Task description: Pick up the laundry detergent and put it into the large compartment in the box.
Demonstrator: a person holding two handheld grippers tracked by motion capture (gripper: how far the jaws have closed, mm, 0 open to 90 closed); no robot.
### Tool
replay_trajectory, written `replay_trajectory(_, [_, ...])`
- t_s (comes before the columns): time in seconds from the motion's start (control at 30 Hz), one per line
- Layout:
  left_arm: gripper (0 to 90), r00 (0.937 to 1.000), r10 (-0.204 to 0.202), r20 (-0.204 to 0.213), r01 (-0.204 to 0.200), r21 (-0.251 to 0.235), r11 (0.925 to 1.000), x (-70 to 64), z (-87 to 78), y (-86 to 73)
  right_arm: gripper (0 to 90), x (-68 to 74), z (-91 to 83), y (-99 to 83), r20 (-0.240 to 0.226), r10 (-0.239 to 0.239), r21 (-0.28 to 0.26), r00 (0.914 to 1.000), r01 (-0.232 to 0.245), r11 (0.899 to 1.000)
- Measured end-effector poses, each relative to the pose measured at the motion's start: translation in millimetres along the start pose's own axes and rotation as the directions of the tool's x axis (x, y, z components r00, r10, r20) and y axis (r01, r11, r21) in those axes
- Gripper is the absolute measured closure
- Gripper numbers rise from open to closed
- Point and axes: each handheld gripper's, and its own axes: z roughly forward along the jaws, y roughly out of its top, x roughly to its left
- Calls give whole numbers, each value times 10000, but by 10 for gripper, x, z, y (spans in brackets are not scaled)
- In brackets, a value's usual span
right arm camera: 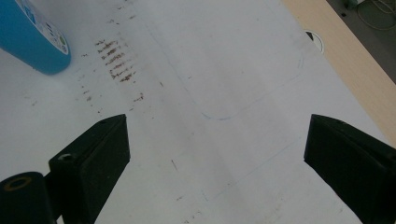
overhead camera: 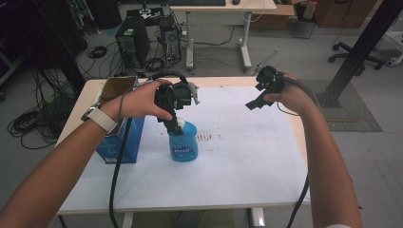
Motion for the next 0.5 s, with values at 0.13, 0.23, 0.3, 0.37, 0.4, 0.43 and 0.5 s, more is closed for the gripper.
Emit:
replay_trajectory(0.13, [82,10000,56,-9,-56,14,10000,-6,22,14,70,0,4,0,-1,9,18,10000,-9,10000])
replay_trajectory(0.23, [82,10000,63,3,-63,51,10000,-8,36,21,70,1,6,2,-13,2,14,10000,-2,10000])
replay_trajectory(0.3, [82,10000,28,78,-29,70,10000,-13,65,21,70,2,5,7,-9,-16,20,10000,16,10000])
replay_trajectory(0.37, [83,9999,18,101,-19,124,9999,-14,97,14,70,3,4,8,-5,-17,14,10000,17,10000])
replay_trajectory(0.4, [83,9999,-6,132,4,129,9999,-12,110,9,70,2,8,8,-21,-42,2,10000,42,10000])
replay_trajectory(0.43, [83,9999,-45,156,43,118,9999,-7,130,0,70,4,8,7,-18,-23,23,10000,23,10000])
replay_trajectory(0.5, [83,9999,-53,151,52,94,9999,1,152,-9,70,4,15,8,-24,-42,78,10000,43,10000])
